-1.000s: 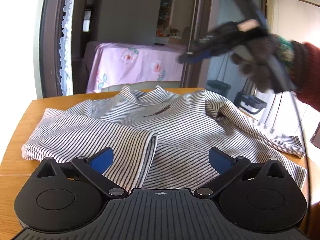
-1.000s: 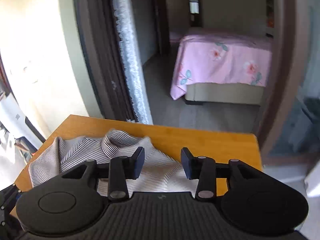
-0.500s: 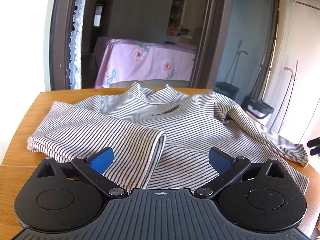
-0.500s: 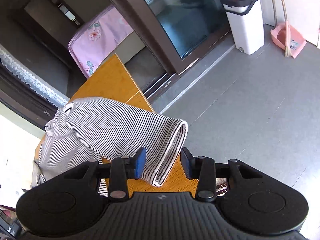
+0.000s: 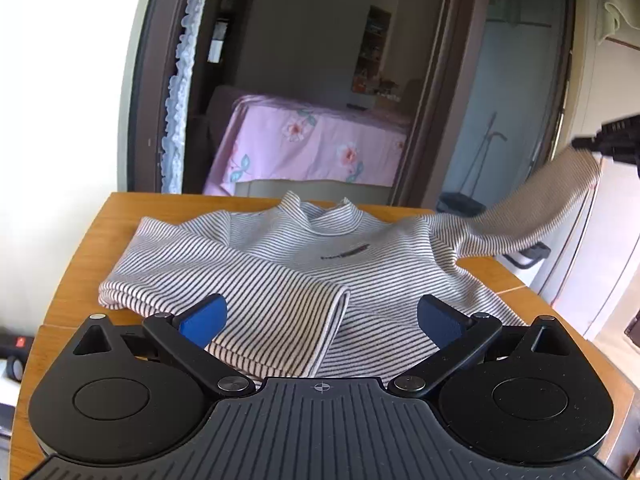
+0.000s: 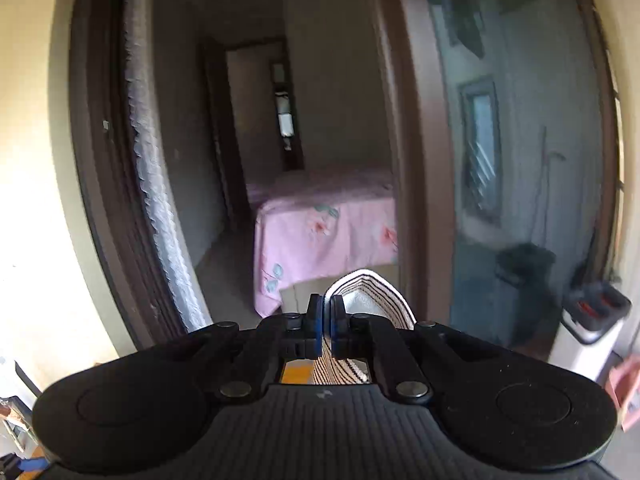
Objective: Fold clothes
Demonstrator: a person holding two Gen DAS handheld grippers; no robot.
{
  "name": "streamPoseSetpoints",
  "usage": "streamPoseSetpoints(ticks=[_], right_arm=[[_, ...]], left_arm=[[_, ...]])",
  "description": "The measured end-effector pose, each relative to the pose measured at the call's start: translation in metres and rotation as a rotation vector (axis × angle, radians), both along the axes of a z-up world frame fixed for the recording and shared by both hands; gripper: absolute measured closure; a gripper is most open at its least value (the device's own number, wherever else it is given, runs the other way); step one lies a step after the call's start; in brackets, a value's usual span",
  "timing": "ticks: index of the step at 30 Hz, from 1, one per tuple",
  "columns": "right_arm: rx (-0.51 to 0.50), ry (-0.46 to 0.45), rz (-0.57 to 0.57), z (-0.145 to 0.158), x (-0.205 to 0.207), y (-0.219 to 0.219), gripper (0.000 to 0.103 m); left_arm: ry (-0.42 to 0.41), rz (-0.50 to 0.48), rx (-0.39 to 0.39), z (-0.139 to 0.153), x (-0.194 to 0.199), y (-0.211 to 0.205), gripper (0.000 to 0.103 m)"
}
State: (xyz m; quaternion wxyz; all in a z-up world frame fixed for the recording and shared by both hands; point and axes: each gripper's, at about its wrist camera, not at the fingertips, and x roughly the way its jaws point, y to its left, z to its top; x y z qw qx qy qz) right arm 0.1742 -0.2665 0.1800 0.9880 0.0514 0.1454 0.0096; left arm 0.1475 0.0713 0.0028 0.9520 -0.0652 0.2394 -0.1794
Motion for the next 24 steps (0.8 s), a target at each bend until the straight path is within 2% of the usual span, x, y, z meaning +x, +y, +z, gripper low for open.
streamPoseSetpoints(ticks=[2,5,8,13,17,20,23,24], right_arm=[[-0.029,-0.013,0.098,0.015,0.022,0.041,0.1],[-0.026,0.023,0.224,0.007,0.057,0.101,0.1],[-0.021,0.083,0.316,-0.014,0.088,0.153,0.1],[-0.042,0.195,0.402,-0.051,0.124,0.22,0.099],[-0.069,0.172,0.422,-0.058,0.122,0.245,0.096],[-0.062,0.186,0.41,-0.06,0.113,0.243,0.093],[-0.013,0.281,0.409,-0.073,0.102,0.226,0.093],[0.029,0.343,0.423,-0.084,0.096,0.221,0.093]], left_arm=[[0.002,0.003,-0.011,0.001,-0.001,0.002,0.0],[0.01,0.0,-0.013,0.001,-0.003,0.003,0.0],[0.025,-0.003,-0.012,0.0,-0.005,0.007,0.0],[0.02,0.01,-0.039,0.005,-0.016,0.023,0.0],[0.017,0.03,-0.073,0.008,-0.019,0.035,0.0],[0.023,0.049,-0.083,0.007,-0.019,0.043,0.0],[0.037,0.081,-0.092,0.003,-0.016,0.053,0.0],[0.041,0.096,-0.098,0.003,-0.015,0.057,0.0]])
